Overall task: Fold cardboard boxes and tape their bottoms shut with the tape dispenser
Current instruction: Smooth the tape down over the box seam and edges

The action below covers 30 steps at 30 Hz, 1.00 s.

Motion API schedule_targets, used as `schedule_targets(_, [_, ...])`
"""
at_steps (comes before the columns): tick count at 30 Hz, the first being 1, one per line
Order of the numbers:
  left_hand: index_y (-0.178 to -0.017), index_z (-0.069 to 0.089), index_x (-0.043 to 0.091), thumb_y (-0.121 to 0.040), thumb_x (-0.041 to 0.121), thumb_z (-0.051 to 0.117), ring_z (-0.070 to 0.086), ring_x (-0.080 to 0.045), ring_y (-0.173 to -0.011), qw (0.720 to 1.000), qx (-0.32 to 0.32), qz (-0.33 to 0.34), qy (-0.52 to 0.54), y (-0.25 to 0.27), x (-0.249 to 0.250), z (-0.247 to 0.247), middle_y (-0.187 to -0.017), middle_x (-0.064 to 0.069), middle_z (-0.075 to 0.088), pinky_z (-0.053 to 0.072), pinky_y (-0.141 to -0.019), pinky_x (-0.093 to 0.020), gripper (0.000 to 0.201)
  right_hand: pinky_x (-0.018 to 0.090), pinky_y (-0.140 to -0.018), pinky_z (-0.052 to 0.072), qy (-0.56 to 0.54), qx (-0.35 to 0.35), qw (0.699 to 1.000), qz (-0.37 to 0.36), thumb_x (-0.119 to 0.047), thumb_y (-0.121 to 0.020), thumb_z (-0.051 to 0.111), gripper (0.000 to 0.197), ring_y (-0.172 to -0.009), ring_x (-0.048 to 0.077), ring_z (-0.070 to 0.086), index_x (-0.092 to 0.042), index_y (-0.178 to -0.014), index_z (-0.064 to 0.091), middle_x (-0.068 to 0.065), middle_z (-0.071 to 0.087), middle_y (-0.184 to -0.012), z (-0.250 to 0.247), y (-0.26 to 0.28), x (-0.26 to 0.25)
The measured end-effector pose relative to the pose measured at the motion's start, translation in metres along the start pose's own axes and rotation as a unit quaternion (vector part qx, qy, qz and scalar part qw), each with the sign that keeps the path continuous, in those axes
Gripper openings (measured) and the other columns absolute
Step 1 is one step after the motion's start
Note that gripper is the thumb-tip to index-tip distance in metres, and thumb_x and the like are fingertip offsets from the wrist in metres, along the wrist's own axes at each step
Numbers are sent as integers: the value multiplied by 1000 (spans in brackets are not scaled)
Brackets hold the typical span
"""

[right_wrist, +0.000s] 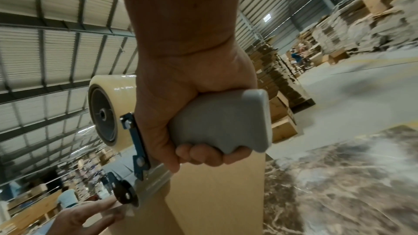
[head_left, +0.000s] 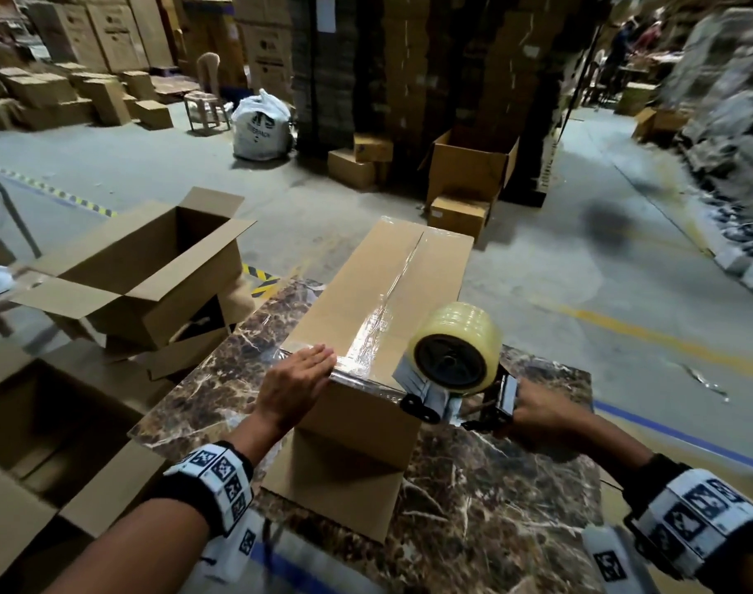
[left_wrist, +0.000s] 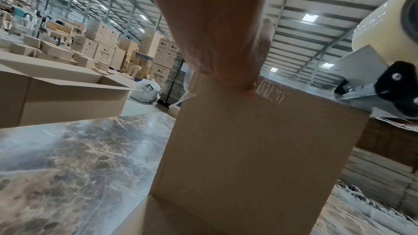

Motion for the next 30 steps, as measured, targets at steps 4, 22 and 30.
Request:
schedule_targets(4, [-112, 71, 3, -81, 14, 71, 67, -31, -110, 1000, -6, -19, -21, -2, 12, -2, -117, -15, 70, 58, -89, -45, 34, 23, -46, 42, 1, 20, 1000, -14, -20, -78, 77, 16, -46, 2, 53, -24, -88, 65, -1, 67, -67, 0, 6, 0])
schedule_targets(22, [-97, 78, 14, -85, 26, 57, 71, -24, -100, 995, 36, 79, 49, -33, 120, 12, -109, -4, 74, 60, -72, -32, 27, 17, -53, 47, -14, 48, 998, -43, -38, -81, 76, 27, -69, 13, 66, -24, -102, 67, -1, 71, -90, 10, 12, 20])
schedule_targets(30, [-106, 76, 9, -106, 38, 29, 68, -23, -109, 994, 49, 74, 70, -32, 115, 18, -114, -7, 72, 59, -87, -37, 56, 22, -74, 53, -3, 59, 998, -14, -68, -69, 75, 39, -82, 5, 63, -54, -100, 56, -26, 65, -94, 6, 40, 74])
Point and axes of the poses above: each hand's wrist, its own y-axis away from the middle knuckle, its own z-axis out of the palm, x = y × z, the point moved 6 cm from there along -y, towards the middle knuckle
